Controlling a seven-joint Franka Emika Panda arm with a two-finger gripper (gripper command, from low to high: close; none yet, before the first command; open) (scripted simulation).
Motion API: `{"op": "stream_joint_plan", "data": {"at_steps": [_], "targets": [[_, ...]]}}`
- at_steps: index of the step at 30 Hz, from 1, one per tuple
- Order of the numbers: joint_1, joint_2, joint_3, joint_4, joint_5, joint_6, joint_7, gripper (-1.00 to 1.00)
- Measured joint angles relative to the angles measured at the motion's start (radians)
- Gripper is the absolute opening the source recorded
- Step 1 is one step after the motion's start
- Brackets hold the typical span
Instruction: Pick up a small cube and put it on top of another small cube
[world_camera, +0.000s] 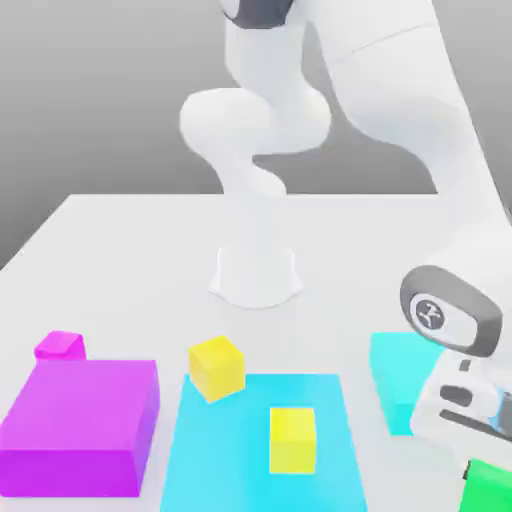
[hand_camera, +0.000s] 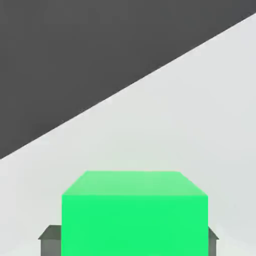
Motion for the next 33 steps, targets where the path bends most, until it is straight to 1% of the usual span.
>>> {"op": "stream_joint_plan", "data": {"at_steps": [3,4,7,13,19,20,24,25,26,28,30,33], "targets": [[-0.043,-0.099,0.053,-0.022,0.065,-0.066,-0.049,-1.00],[-0.062,-0.123,0.063,-0.019,0.082,-0.063,-0.070,-1.00],[-0.154,-0.186,0.040,-0.050,0.109,-0.052,-0.146,-1.00],[-0.334,-0.301,-0.054,-0.159,0.145,-0.034,-0.288,-1.00],[-0.513,-0.436,-0.178,-0.306,0.201,-0.014,-0.443,-1.00],[-0.563,-0.463,-0.204,-0.333,0.212,-0.009,-0.473,-1.00],[-0.844,-0.588,-0.340,-0.457,0.273,0.003,-0.644,-1.00],[-0.887,-0.620,-0.376,-0.490,0.294,0.003,-0.698,-1.00],[-0.912,-0.653,-0.412,-0.524,0.317,0.004,-0.750,-1.00],[-0.929,-0.671,-0.448,-0.574,0.354,-0.010,-0.802,-1.00],[-0.932,-0.629,-0.459,-0.590,0.376,0.026,-0.823,-1.00],[-0.933,-0.530,-0.457,-0.593,0.406,0.122,-0.846,-1.00]]}}
